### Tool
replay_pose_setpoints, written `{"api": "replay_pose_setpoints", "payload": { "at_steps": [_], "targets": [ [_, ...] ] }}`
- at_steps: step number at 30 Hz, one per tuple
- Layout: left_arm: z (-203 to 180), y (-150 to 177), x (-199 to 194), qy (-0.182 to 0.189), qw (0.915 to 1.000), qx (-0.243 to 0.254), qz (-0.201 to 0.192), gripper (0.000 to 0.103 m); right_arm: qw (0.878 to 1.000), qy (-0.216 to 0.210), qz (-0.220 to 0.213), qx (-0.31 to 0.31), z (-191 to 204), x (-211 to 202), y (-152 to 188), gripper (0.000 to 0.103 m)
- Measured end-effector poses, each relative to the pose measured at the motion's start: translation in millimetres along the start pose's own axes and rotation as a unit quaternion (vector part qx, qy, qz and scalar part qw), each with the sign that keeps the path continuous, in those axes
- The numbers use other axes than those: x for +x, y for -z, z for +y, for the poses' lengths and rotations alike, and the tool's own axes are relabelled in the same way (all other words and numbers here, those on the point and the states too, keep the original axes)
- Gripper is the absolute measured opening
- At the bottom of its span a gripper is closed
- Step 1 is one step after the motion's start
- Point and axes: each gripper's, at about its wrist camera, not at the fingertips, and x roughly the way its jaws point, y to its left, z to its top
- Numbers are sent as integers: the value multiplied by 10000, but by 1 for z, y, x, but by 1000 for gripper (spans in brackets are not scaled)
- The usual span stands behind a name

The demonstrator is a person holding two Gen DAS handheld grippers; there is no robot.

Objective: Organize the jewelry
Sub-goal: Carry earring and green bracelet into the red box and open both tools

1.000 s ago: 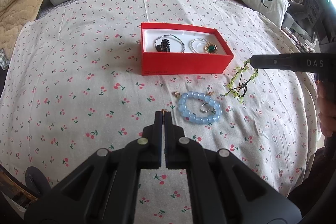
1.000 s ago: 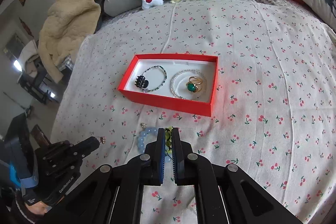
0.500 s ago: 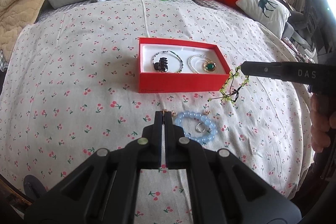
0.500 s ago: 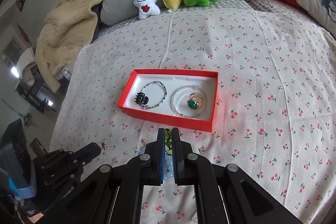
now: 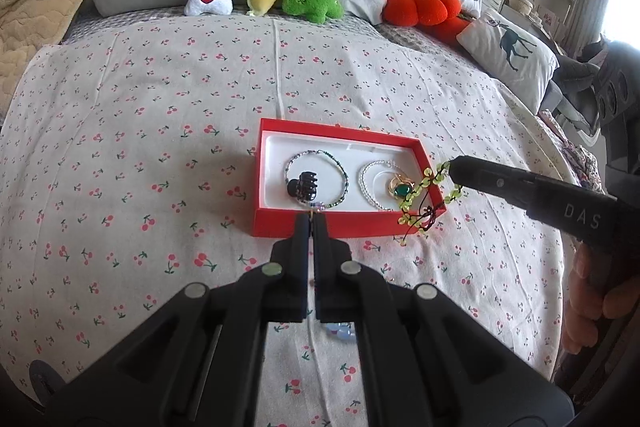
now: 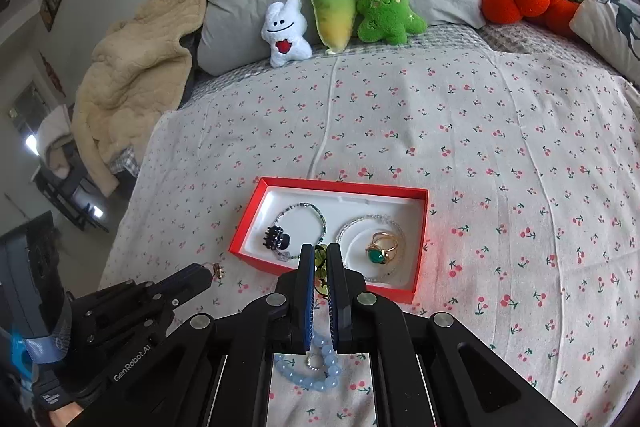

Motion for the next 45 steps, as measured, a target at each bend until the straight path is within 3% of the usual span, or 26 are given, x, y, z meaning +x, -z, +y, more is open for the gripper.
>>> {"api": "replay_pose_setpoints", "payload": {
  "at_steps": [15,28,30,36,43,45],
  "targets": [
    [2,-21,41,448,9976,-528,54,2,9996,38,-111,271,-26,11,-15,6],
    [8,-27,72,673,9937,-868,226,6,9995,-99,-160,266,-22,22,-27,6],
    [7,-26,68,612,9943,-849,208,17,9995,-100,-147,255,-21,23,-27,6],
    [5,-21,53,169,9981,-574,160,30,9995,-163,-113,230,-21,30,-29,6],
    [9,-9,42,-268,9991,-242,215,35,9992,360,163,109,-32,51,-26,7],
    [10,-7,39,-341,9990,-168,240,41,9989,317,287,178,-37,53,-25,10]
  ]
}}
